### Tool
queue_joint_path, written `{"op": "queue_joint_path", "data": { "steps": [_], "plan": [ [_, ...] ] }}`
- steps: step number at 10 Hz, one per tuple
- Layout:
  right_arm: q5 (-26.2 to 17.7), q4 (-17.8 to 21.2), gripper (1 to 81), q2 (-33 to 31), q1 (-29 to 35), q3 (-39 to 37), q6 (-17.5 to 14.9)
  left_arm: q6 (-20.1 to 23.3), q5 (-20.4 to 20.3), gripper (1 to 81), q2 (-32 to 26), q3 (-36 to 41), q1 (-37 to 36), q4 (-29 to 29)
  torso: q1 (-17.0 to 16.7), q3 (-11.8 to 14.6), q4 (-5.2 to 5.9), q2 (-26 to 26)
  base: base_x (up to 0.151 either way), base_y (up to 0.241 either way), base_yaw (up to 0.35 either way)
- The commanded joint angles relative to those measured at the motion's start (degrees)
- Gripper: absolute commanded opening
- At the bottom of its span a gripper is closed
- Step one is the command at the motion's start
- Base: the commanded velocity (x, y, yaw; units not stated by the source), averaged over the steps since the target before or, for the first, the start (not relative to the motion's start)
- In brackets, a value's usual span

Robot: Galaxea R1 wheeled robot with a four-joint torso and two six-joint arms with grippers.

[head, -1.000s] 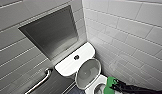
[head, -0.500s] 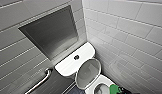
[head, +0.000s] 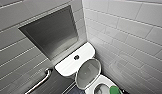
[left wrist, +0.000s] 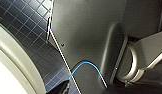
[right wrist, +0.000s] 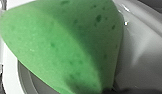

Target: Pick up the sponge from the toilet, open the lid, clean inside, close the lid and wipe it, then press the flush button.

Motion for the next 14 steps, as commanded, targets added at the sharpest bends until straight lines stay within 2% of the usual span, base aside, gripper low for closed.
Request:
{"op": "queue_joint_path", "data": {
  "steps": [1, 6, 11, 14],
  "plan": [
    [-7.4, -0.2, 1.0, -0.9, 1.1, -0.6, 1.3, 0.5, 3.4, 81.1, -0.7, -0.5, 0.4, 0.0, 0.0, 0.0, 0.00, 0.0, 0.000, 0.000, 0.000],
    [-7.9, -2.0, 1.0, -0.6, 4.8, 1.0, 1.3, 0.5, 3.4, 81.1, -1.0, -0.3, 0.6, -0.4, 0.0, 0.0, 0.00, 0.0, 0.000, 0.000, 0.000],
    [-9.1, -1.9, 1.0, -0.2, 6.6, 0.4, 1.4, 0.5, 3.4, 81.1, -1.1, -0.3, 0.6, -0.4, 0.0, 0.0, 0.00, 0.0, -0.074, 0.000, 0.000],
    [-12.6, -1.5, 1.0, -2.7, 9.0, -0.7, 1.8, 0.6, 3.4, 81.1, -0.9, -0.3, 0.7, -0.1, 0.0, 0.0, 0.00, 0.0, -0.050, 0.000, 0.000]
  ]
}}
